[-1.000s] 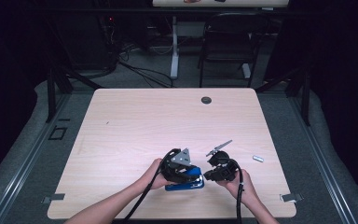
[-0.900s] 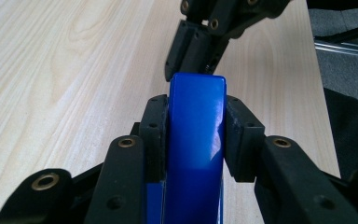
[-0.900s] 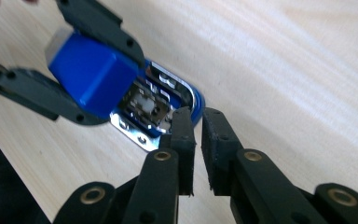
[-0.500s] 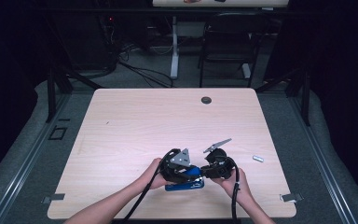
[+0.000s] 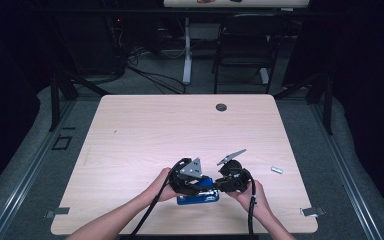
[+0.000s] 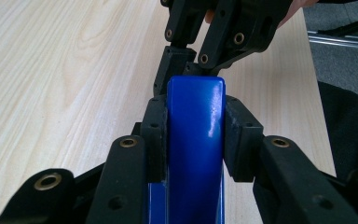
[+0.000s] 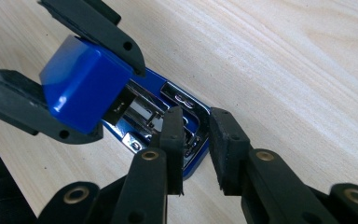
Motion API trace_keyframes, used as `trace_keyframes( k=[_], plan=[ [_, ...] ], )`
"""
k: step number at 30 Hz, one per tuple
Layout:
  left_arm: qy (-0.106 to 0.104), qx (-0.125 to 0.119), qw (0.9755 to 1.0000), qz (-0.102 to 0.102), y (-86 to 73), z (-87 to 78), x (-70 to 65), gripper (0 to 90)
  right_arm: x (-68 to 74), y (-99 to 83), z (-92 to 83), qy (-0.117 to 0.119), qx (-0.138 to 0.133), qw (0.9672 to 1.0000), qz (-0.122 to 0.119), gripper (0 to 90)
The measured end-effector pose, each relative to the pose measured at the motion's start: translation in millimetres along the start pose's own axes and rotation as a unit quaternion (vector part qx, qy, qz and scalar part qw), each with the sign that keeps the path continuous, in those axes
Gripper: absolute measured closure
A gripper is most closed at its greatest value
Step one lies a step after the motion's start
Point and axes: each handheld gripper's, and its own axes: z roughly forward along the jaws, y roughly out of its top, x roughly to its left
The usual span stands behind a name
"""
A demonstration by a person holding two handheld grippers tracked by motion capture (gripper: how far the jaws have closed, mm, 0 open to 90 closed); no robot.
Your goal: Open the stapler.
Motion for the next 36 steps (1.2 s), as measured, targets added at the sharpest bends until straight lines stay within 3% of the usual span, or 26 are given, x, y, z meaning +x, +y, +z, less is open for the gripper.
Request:
trace_keyframes(
  k=[11,14,36],
  plan=[
    [0.008,0.009,0.9999,0.012,2.4,-8.2,-2.4,65.9,5.0,0.9,1.2,-0.014,0.000,0.9999,-0.010,76.3],
    [0.009,0.009,0.9998,0.014,2.4,-11.8,-3.1,66.0,4.9,1.7,0.0,-0.022,0.015,0.9994,-0.024,76.5],
    [0.016,0.013,0.9996,0.018,-1.9,-37.1,-4.4,65.9,5.4,0.9,0.4,-0.018,0.008,0.9996,-0.019,78.4]
  ],
)
